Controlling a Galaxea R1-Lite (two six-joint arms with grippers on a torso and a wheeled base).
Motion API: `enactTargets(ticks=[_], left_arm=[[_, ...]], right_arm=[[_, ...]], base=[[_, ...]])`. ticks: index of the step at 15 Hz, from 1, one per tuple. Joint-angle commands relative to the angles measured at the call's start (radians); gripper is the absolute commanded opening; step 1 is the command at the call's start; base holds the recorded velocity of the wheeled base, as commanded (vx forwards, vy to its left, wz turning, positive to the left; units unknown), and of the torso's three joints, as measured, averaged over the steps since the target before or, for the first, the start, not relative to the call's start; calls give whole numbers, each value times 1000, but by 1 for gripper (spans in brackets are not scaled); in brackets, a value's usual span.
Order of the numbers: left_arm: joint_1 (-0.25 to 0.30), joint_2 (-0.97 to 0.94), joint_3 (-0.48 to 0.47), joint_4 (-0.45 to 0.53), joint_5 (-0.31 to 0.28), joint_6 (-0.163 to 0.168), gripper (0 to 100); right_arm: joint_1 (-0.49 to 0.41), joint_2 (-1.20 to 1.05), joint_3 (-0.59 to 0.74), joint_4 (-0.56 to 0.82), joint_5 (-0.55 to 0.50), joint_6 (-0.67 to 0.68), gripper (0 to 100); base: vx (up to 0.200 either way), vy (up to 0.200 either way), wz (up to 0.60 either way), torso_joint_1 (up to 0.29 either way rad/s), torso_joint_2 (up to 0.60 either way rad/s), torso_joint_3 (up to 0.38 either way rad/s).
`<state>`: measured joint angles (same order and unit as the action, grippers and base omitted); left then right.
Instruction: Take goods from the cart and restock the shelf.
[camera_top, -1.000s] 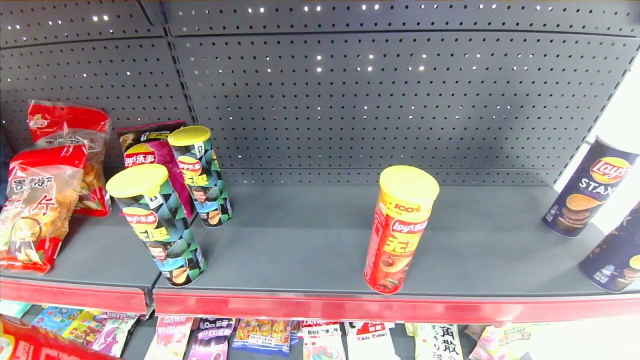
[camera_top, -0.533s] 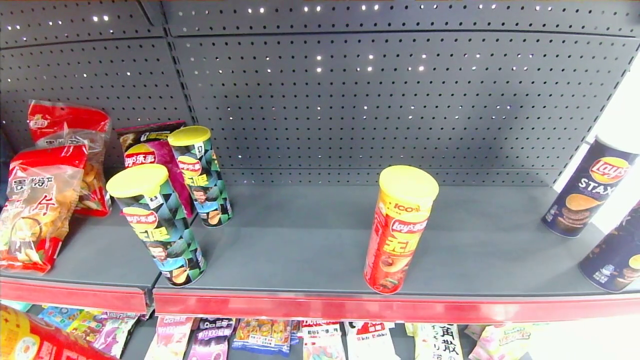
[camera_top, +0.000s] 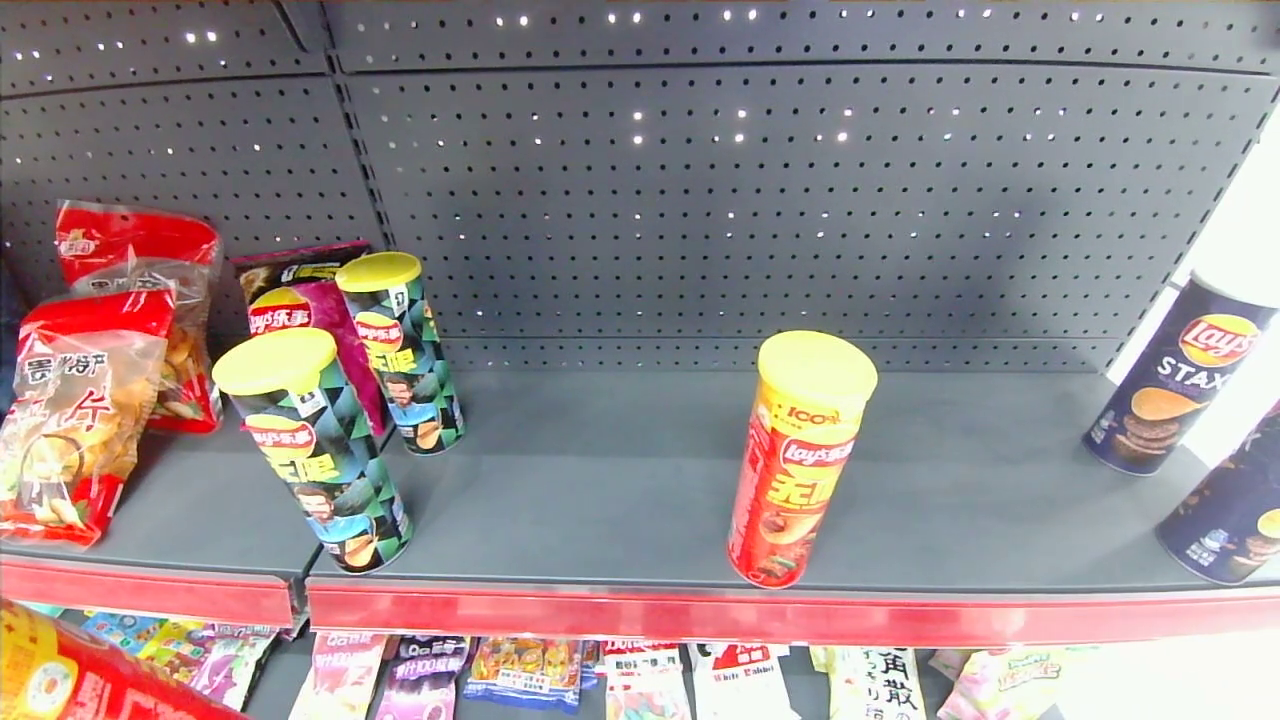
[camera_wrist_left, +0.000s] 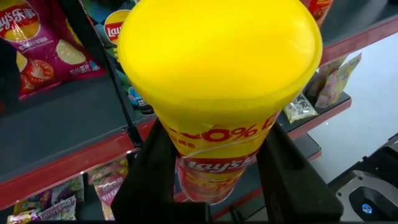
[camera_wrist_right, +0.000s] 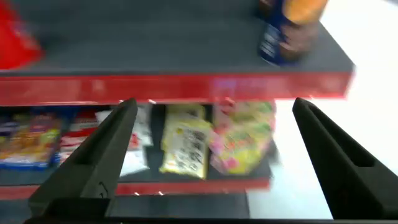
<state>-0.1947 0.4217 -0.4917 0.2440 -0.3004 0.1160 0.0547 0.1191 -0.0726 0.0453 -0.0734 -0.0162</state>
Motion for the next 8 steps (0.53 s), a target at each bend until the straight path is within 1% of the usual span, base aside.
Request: enactTargets(ticks=[1, 3, 4, 5, 6, 7, 8], left_arm=[[0, 2, 1, -2, 0, 1, 0], [-3, 3, 1, -29, -6, -2, 0], [-3, -4, 2, -32, -40, -9, 0], [-3, -9, 2, -32, -74, -24, 0], [-3, -11, 5, -32, -85, -30, 0], [-3, -6, 7, -32, -85, -30, 0], [-3, -1, 7, -34, -85, -30, 0]], right_arm=[[10, -21, 54, -62, 73, -27, 100], [-1, -35, 56, -67, 17, -7, 100], [-19, -47, 62, -73, -9, 13, 100], [-36, -79, 62, -73, 9, 7, 100], [-52, -118, 71, -56, 84, 9, 100], [-53, -119, 73, -42, 118, 10, 100], [-53, -119, 71, -41, 118, 7, 100]], base=[[0, 0, 0, 0, 0, 0], [0, 0, 0, 0, 0, 0], [0, 0, 0, 0, 0, 0], [0, 0, 0, 0, 0, 0], [0, 0, 0, 0, 0, 0], [0, 0, 0, 0, 0, 0], [0, 0, 0, 0, 0, 0]])
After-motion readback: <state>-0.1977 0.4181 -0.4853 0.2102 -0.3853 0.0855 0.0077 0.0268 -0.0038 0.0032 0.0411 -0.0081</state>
